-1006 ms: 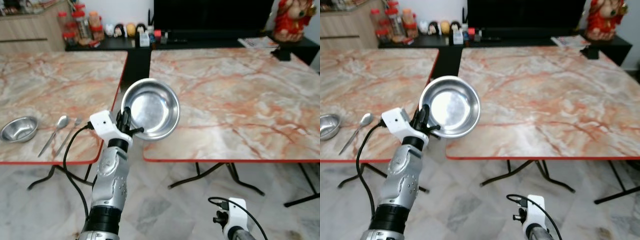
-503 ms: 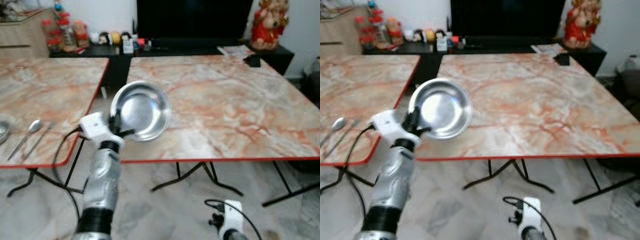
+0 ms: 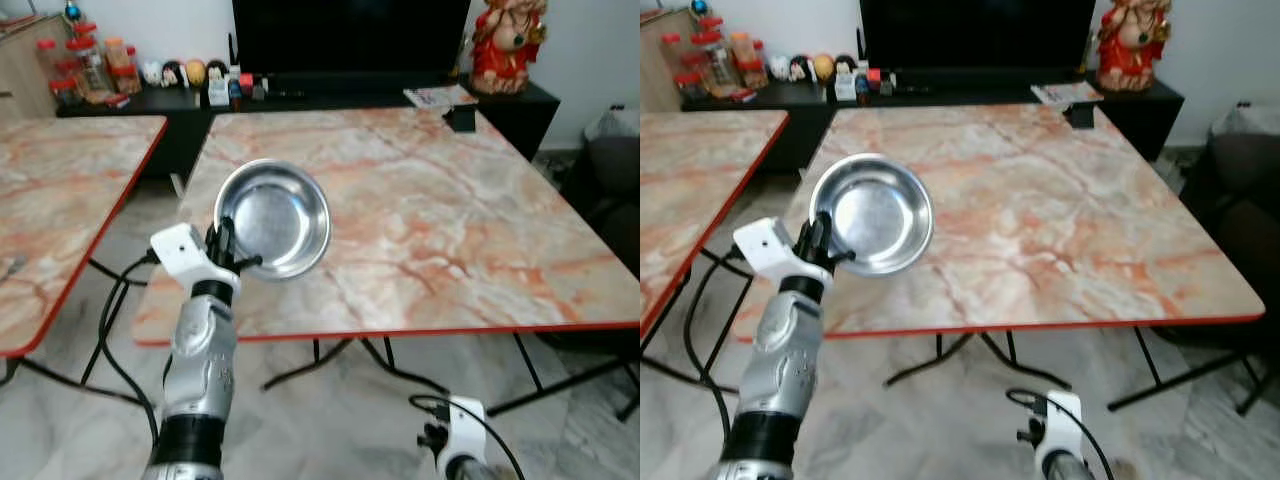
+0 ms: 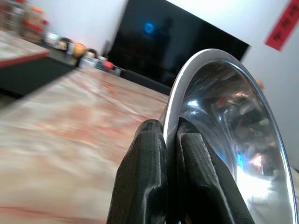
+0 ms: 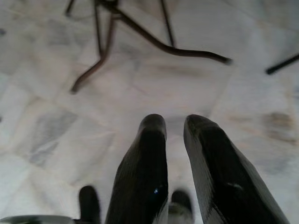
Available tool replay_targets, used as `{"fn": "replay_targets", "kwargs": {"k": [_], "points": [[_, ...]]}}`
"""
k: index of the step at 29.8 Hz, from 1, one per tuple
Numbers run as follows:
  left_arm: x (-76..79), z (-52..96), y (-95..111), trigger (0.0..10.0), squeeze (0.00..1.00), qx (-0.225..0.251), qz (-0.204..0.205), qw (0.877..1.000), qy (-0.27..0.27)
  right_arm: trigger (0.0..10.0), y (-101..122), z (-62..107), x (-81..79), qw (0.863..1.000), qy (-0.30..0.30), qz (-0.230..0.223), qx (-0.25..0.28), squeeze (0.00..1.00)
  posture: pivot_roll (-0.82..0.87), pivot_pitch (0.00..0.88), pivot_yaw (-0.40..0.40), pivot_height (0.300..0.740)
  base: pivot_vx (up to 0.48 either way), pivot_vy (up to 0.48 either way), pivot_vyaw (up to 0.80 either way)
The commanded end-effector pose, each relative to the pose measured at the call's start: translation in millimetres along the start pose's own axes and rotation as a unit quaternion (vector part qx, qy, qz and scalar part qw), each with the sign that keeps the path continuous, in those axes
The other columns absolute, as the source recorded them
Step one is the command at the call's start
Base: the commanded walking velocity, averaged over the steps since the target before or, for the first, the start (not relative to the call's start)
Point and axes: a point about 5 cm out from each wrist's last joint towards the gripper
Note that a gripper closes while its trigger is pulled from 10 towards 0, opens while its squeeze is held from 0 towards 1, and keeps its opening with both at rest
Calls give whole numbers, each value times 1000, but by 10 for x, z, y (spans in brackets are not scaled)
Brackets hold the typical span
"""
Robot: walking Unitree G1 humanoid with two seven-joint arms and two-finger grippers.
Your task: Setting the table
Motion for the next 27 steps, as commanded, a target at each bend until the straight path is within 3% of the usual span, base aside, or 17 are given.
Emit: {"fn": "replay_targets", "kwargs": {"k": [1,9,16,23,27], "points": [[100,-12,46,10000,0,9,6,1000,-19,10000,47,6,77,1000,-11,-1,6,0,5,0,7,740,277,-390,0],[123,24,3,10000,0,-2,10,999,-36,10000,48,9,96,1000,-17,-6,6,0,6,0,7,740,227,-364,0],[132,54,-42,10000,0,-18,10,998,-53,10000,29,13,99,1000,-18,-8,4,0,6,0,13,740,0,0,0],[100,66,-138,10000,0,-56,38,997,-40,10000,3,13,74,1000,-17,-11,2,0,8,0,21,740,0,0,0],[91,12,-187,10000,0,-84,74,993,-23,10000,-9,13,59,1000,-16,-13,1,0,9,0,25,740,0,0,0]]}}
Point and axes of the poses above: a point about 5 cm out from each wrist's last joint towards the gripper, its own z axis pointing back from the gripper into the wrist, its own y axis along the axis of the wrist's last joint, x = y × z, and after that the axes turned 13 degrees about -z, right-handed
